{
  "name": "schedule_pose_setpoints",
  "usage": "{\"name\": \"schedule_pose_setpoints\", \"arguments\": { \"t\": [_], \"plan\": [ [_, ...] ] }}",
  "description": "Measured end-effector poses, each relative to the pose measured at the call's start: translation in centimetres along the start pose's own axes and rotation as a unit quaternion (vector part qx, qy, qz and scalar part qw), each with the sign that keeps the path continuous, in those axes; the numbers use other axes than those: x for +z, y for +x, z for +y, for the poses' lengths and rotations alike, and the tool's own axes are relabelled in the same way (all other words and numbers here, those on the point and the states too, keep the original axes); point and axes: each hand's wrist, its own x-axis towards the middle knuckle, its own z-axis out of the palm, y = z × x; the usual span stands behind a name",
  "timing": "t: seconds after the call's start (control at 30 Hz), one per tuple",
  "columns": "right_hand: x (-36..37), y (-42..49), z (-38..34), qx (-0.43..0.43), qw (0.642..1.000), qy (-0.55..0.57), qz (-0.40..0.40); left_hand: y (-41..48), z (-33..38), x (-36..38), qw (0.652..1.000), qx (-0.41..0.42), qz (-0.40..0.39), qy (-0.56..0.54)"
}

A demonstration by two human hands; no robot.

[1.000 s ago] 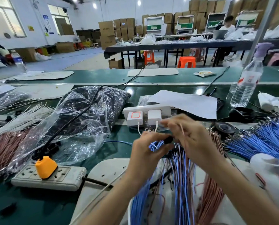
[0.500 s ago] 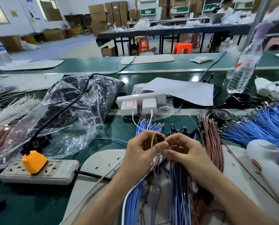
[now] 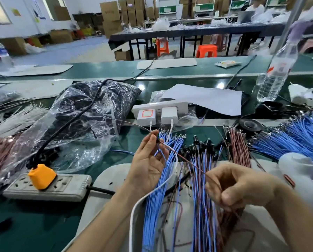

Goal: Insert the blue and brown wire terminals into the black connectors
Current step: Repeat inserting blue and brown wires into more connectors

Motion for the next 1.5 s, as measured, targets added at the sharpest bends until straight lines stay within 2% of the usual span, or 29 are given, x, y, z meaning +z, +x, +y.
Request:
{"name": "schedule_pose_setpoints", "arguments": {
  "t": [0.07, 0.13, 0.27, 0.37, 0.53, 0.63, 0.73, 0.83, 0.93, 1.0, 1.07, 1.13, 1.23, 1.3, 1.43, 1.5],
  "plan": [
    [0.0, -0.2, 0.2, 0.055, 0.998, -0.034, 0.026, -0.1, 0.0, 0.1, 1.0, 0.003, -0.019, 0.009],
    [0.2, 0.3, 0.4, 0.07, 0.995, -0.034, 0.055, -0.3, -0.1, 0.0, 0.998, 0.004, -0.048, 0.043],
    [1.0, 2.0, 0.7, 0.003, 0.977, -0.054, 0.208, -1.3, -1.3, 0.3, 0.976, 0.018, -0.133, 0.17],
    [1.1, 2.5, 1.0, -0.044, 0.955, -0.055, 0.287, -1.7, -1.6, 0.4, 0.966, 0.026, -0.148, 0.211],
    [1.4, 2.3, 0.8, -0.036, 0.972, -0.041, 0.227, -1.5, -1.6, 0.6, 0.98, 0.02, -0.114, 0.16],
    [1.6, 2.2, 1.0, -0.007, 0.982, -0.055, 0.181, -0.9, -0.9, 0.3, 0.995, 0.008, -0.044, 0.09],
    [1.7, 1.7, 0.8, 0.043, 0.994, -0.056, 0.086, -0.2, 0.4, -0.2, 1.0, 0.011, 0.024, -0.012],
    [1.4, 1.2, 0.3, 0.067, 0.995, -0.074, -0.003, 0.1, 1.3, -0.5, 0.995, 0.032, 0.057, -0.071],
    [1.3, 1.3, 0.3, 0.07, 0.994, -0.079, 0.008, -0.2, 1.1, -0.3, 0.998, 0.061, 0.016, -0.003],
    [1.2, 1.8, 0.5, 0.046, 0.992, -0.057, 0.105, -0.9, 0.3, 0.0, 0.98, 0.114, -0.054, 0.153],
    [1.3, 2.4, 0.8, -0.012, 0.973, -0.063, 0.223, -1.6, -1.0, 0.2, 0.915, 0.176, -0.131, 0.339],
    [1.4, 2.9, 1.0, -0.081, 0.946, -0.084, 0.301, -2.2, -2.1, 0.3, 0.863, 0.195, -0.171, 0.433],
    [1.3, 3.0, 1.2, -0.142, 0.912, -0.122, 0.365, -2.6, -2.5, 0.3, 0.849, 0.207, -0.151, 0.463],
    [1.0, 3.1, 1.4, -0.175, 0.879, -0.2, 0.395, -2.6, -2.6, 0.3, 0.825, 0.245, -0.15, 0.487],
    [0.7, 3.4, 1.5, -0.196, 0.751, -0.421, 0.469, -2.6, -2.7, 0.3, 0.773, 0.316, -0.161, 0.526],
    [0.8, 3.5, 1.8, -0.214, 0.71, -0.481, 0.468, -2.7, -2.7, 0.3, 0.75, 0.339, -0.162, 0.544]
  ]
}}
